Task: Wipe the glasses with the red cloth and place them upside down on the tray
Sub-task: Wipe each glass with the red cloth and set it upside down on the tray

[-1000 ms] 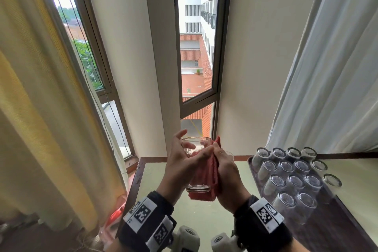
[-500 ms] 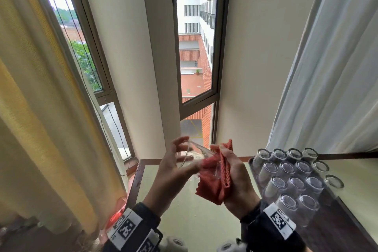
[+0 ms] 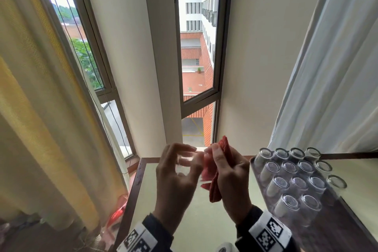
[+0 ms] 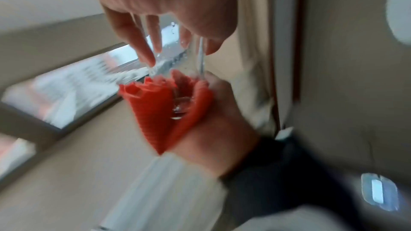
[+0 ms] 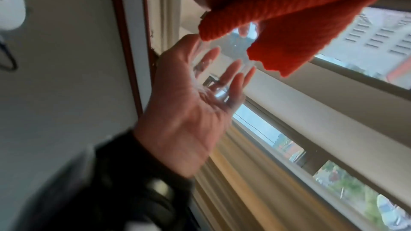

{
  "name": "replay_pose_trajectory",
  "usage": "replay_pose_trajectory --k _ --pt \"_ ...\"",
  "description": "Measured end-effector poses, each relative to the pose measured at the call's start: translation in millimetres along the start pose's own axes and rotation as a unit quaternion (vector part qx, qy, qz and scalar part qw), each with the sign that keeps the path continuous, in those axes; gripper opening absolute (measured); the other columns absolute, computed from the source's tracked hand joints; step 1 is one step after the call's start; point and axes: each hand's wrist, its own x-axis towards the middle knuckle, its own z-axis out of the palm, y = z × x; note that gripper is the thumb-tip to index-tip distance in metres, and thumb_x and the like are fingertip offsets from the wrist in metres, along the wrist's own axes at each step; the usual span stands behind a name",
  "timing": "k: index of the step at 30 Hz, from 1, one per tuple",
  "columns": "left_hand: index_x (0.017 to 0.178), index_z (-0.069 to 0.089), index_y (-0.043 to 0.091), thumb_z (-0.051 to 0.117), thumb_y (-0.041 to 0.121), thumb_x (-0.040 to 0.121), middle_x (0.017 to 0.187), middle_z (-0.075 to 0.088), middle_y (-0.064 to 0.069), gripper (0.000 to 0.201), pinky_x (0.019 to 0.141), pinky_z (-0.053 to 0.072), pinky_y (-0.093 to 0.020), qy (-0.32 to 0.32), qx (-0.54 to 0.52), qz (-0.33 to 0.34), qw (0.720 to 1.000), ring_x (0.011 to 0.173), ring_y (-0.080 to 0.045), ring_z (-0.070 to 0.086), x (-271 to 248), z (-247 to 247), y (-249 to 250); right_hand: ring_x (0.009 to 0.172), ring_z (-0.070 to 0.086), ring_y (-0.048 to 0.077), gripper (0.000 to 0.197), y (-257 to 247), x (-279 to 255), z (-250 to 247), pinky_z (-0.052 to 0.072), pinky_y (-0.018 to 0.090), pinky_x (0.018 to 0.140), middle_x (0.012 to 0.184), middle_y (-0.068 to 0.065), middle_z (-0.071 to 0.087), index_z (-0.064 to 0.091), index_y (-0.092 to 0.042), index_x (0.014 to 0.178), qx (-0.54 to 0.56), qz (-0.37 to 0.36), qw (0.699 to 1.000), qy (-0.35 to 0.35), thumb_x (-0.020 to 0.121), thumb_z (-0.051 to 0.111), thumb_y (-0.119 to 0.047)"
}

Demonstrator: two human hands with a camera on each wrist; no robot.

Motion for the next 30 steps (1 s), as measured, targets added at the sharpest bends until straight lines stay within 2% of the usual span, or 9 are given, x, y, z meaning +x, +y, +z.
replay_pose_trajectory --k 2,3,7,9,14,20,22,25,30 --pt "0.092 0.054 0.029 0.065 0.046 0.083 0.093 0.064 -0.001 0.022 0.048 0.047 -0.007 -0.014 0.063 0.092 0.994 0.078 -0.007 0.067 -2 -1 -9 0.058 0.061 0.032 0.028 1 3 -1 0.055 0.051 0.063 0.067 0.019 0.066 0.072 -0.015 0.073 0.004 0.082 0.996 -0.02 0.08 0.063 -0.04" --pt "0.092 0.054 0.029 0.064 0.046 0.083 0.093 0.064 -0.001 0.022 0.048 0.048 -0.009 -0.009 0.046 0.082 0.996 0.079 -0.007 0.067 -2 -2 -11 0.058 0.061 0.032 0.029 2 3 -1 0.055 0.054 0.062 0.067 0.019 0.066 0.072 -0.016 0.073 -0.021 0.078 0.996 -0.023 0.08 0.065 -0.044" --pt "0.087 0.058 0.02 0.074 0.047 0.08 0.084 0.069 -0.005 0.033 0.054 0.056 -0.026 0.001 -0.098 -0.1 0.99 0.073 -0.02 0.07 6 -3 -3 0.056 0.058 0.025 0.036 7 -1 0 0.052 0.047 0.056 0.064 0.003 0.062 0.071 -0.015 0.081 -0.129 -0.123 0.984 -0.008 0.087 0.059 -0.049" --pt "0.086 0.058 0.021 0.068 0.045 0.08 0.083 0.069 -0.009 0.027 0.054 0.056 -0.028 -0.017 -0.121 -0.136 0.983 0.072 -0.023 0.07 9 -1 -2 0.058 0.059 0.024 0.032 9 0 -2 0.051 0.042 0.054 0.068 0.002 0.062 0.071 -0.015 0.087 -0.131 -0.175 0.976 -0.013 0.093 0.057 -0.044" --pt "0.088 0.052 0.033 0.063 0.043 0.085 0.089 0.065 0.003 0.015 0.057 0.047 -0.006 -0.022 0.024 0.059 0.998 0.077 -0.006 0.066 6 -2 -5 0.056 0.064 0.022 0.028 5 2 -1 0.055 0.035 0.053 0.067 0.013 0.069 0.076 -0.019 0.083 -0.034 -0.025 0.999 0.011 0.089 0.06 -0.041" --pt "0.091 0.057 0.017 0.064 0.044 0.077 0.086 0.068 -0.011 0.031 0.049 0.051 -0.02 -0.039 -0.115 -0.12 0.985 0.068 -0.017 0.071 17 -3 4 0.061 0.065 0.023 0.043 2 -3 -2 0.055 0.041 0.055 0.073 0.004 0.067 0.071 -0.015 0.095 -0.129 -0.177 0.976 0.003 0.093 0.053 -0.054" --pt "0.088 0.057 0.028 0.07 0.048 0.082 0.086 0.068 -0.003 0.025 0.054 0.054 -0.019 -0.035 -0.076 -0.061 0.995 0.072 -0.015 0.07 18 -2 5 0.058 0.065 0.02 0.03 -6 -2 0 0.056 0.033 0.051 0.069 0.007 0.067 0.071 -0.015 0.093 -0.088 -0.128 0.988 0.008 0.096 0.057 -0.041" --pt "0.088 0.054 0.039 0.063 0.051 0.081 0.089 0.067 0.005 0.017 0.06 0.051 -0.011 -0.049 0.028 0.048 0.997 0.08 -0.006 0.067 19 -5 -4 0.05 0.059 0.022 0.027 -12 5 1 0.052 0.031 0.045 0.059 0.01 0.064 0.072 -0.01 0.083 -0.028 0.048 0.998 -0.009 0.1 0.055 -0.022" --pt "0.095 0.058 0.036 0.069 0.057 0.071 0.096 0.068 0.009 0.033 0.062 0.058 -0.024 -0.076 -0.037 -0.024 0.996 0.084 -0.013 0.07 20 -12 -7 0.055 0.061 0.025 0.027 -10 9 3 0.054 0.042 0.058 0.061 0.008 0.066 0.074 -0.017 0.079 -0.061 0.04 0.997 -0.012 0.098 0.058 -0.03"
